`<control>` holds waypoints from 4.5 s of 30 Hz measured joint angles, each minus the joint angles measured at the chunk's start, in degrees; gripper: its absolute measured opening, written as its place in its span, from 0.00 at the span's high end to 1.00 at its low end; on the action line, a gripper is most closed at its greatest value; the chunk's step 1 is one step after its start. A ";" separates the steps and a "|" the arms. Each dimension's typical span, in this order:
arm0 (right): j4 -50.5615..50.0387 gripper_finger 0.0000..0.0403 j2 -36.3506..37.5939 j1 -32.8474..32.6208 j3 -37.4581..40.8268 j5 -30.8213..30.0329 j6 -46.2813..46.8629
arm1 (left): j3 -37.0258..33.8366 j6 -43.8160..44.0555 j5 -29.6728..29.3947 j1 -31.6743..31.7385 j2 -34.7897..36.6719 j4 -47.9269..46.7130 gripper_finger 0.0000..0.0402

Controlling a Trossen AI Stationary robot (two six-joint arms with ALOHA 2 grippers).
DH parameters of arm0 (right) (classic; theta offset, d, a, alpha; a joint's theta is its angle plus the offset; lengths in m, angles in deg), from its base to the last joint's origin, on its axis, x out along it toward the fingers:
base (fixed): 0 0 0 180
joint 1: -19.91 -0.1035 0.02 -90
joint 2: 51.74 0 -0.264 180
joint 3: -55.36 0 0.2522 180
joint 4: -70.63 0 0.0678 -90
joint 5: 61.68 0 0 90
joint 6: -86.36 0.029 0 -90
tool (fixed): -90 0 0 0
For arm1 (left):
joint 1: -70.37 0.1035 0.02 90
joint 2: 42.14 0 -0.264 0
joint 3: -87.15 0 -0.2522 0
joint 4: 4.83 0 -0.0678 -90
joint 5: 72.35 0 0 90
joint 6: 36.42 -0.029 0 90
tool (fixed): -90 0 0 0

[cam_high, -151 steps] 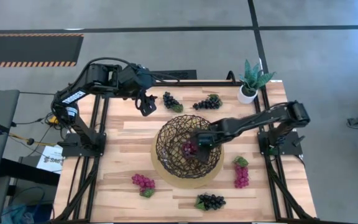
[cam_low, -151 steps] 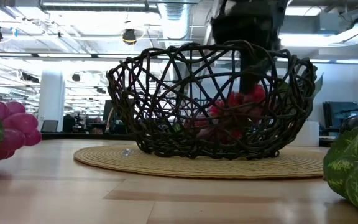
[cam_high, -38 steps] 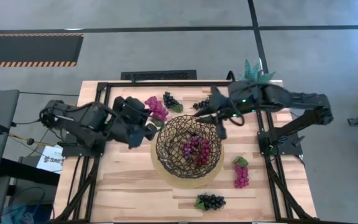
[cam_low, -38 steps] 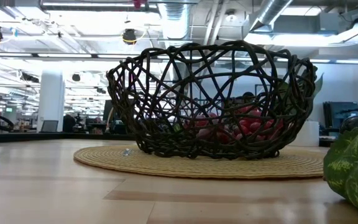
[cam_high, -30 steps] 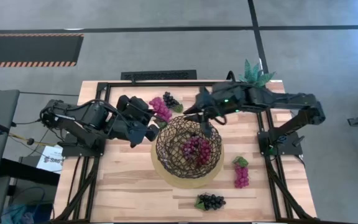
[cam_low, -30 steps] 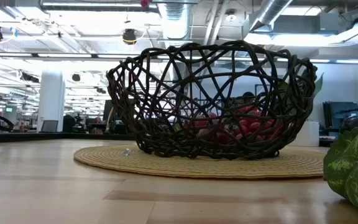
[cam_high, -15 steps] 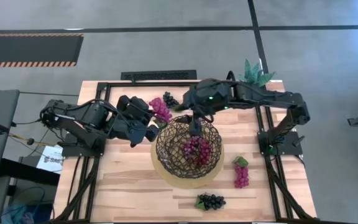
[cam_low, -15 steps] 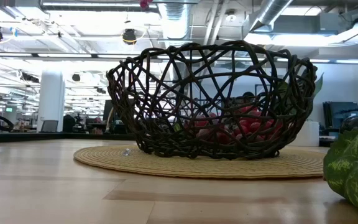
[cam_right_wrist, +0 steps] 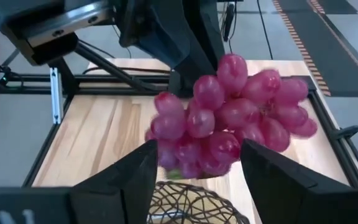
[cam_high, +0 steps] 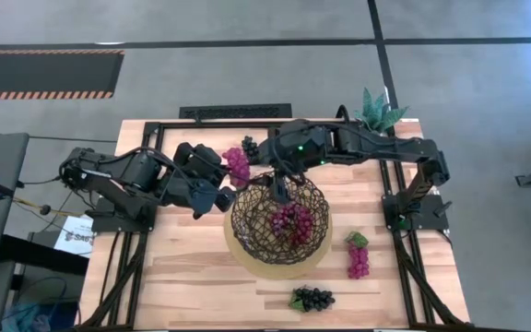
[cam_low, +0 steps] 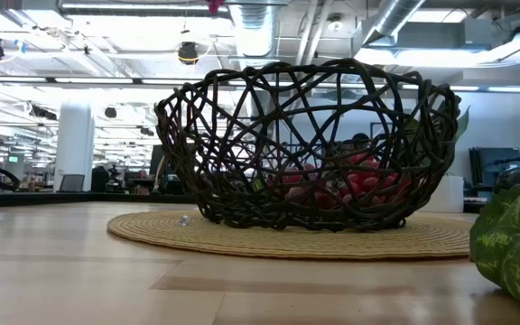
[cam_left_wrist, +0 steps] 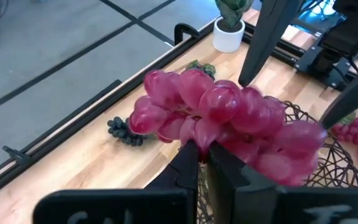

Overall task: Build produce basket
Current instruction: Put the left pink grapes into the black wire basket, then put the pink grapes into the black wire basket

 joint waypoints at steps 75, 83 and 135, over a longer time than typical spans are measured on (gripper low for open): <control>-29.67 1.00 11.94 -7.47 6.61 -21.82 19.34 | 7.93 -6.97 -9.52 -0.81 4.37 -12.81 0.73; -19.39 1.00 11.47 -11.47 24.18 -20.12 34.81 | 3.34 -5.46 -7.95 -0.88 4.42 -13.14 0.73; -2.45 0.45 11.23 1.41 44.73 0.86 35.60 | -4.44 0.29 -5.16 -1.05 4.37 -6.34 0.73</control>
